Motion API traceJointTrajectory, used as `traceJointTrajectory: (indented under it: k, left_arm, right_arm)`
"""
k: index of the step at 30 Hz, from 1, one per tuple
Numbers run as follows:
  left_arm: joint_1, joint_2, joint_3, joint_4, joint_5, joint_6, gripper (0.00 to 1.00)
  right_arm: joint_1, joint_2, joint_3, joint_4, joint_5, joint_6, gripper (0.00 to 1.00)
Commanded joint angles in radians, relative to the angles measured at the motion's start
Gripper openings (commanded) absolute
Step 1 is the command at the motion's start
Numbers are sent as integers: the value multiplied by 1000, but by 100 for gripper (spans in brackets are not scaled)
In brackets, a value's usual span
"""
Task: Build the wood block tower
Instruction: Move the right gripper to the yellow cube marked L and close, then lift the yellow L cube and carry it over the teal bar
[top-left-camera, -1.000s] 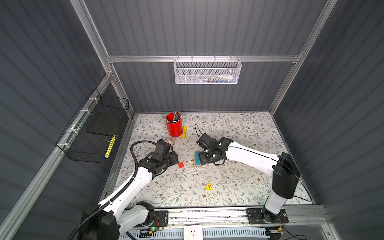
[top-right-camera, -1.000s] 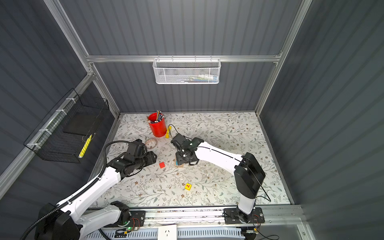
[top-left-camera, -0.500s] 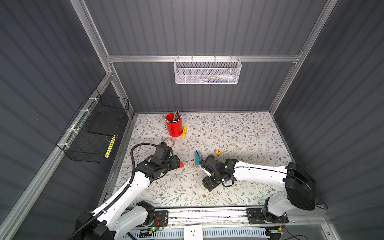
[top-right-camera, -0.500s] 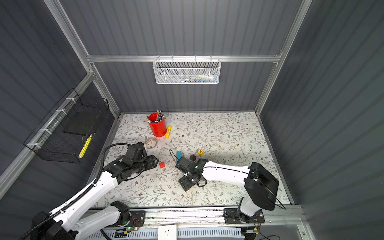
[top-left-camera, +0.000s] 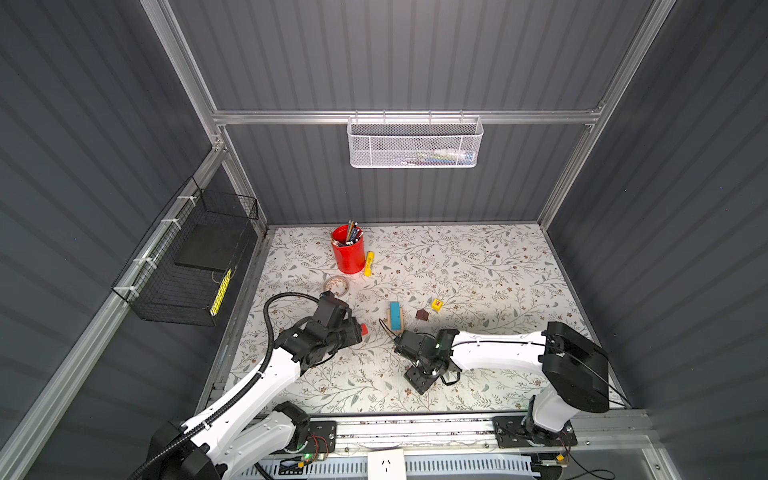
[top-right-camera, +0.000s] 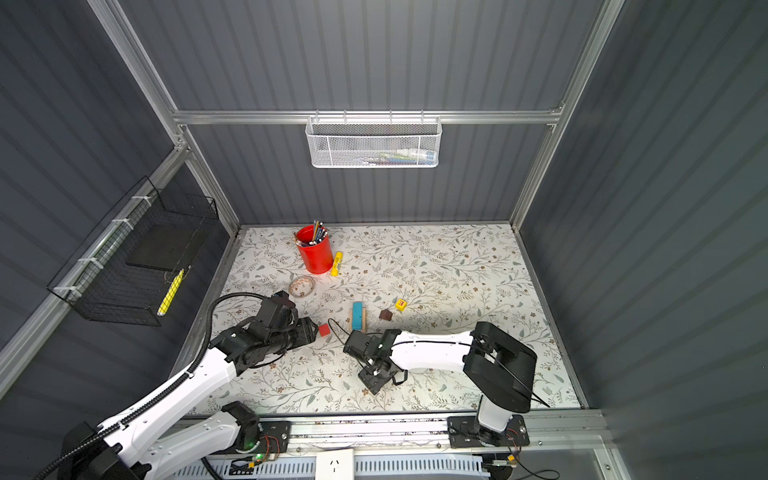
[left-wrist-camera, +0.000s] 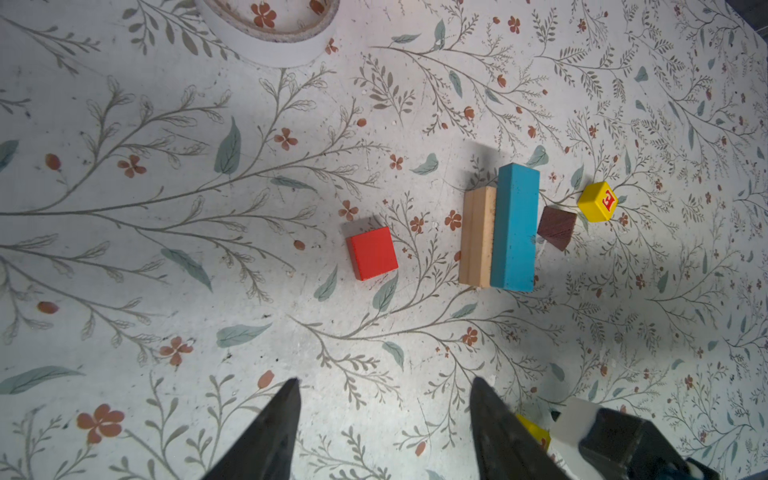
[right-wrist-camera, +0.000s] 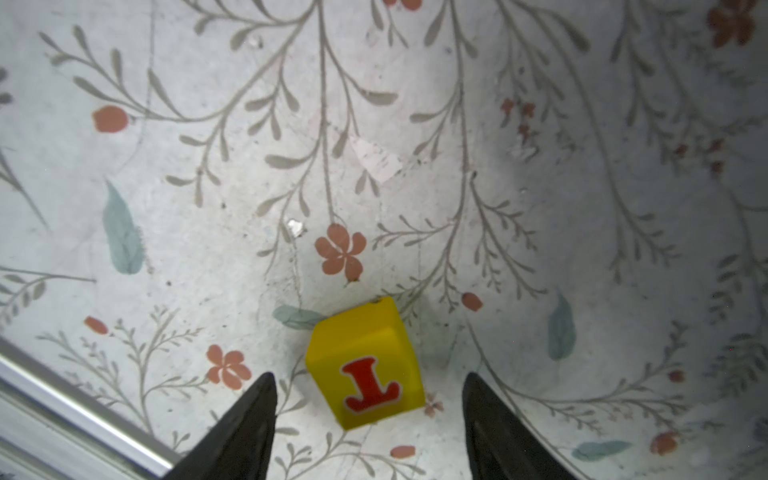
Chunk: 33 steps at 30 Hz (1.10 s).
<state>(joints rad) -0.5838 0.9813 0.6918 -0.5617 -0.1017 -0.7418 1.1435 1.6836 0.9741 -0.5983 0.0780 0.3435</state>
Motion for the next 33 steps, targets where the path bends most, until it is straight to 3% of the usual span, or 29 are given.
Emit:
traceJointTrajectory:
  k: [1,14,23,33]
  left_arm:
    - [-4,-11,-9,-26,-27,-10,65]
    - [-4,-6,0,-37,-49,-2,66]
    - [-4,5,7,-33,-51,2,67]
    - [-4,1,12,-40,-58,5,67]
  right_arm:
    - [1,24,17,-27,70,3,67]
    - [-54,79,59,-50,37,51,48]
    - [-56,41,53,-48,-58,135,43]
    - [-57,49,55,-47,-16,163,34]
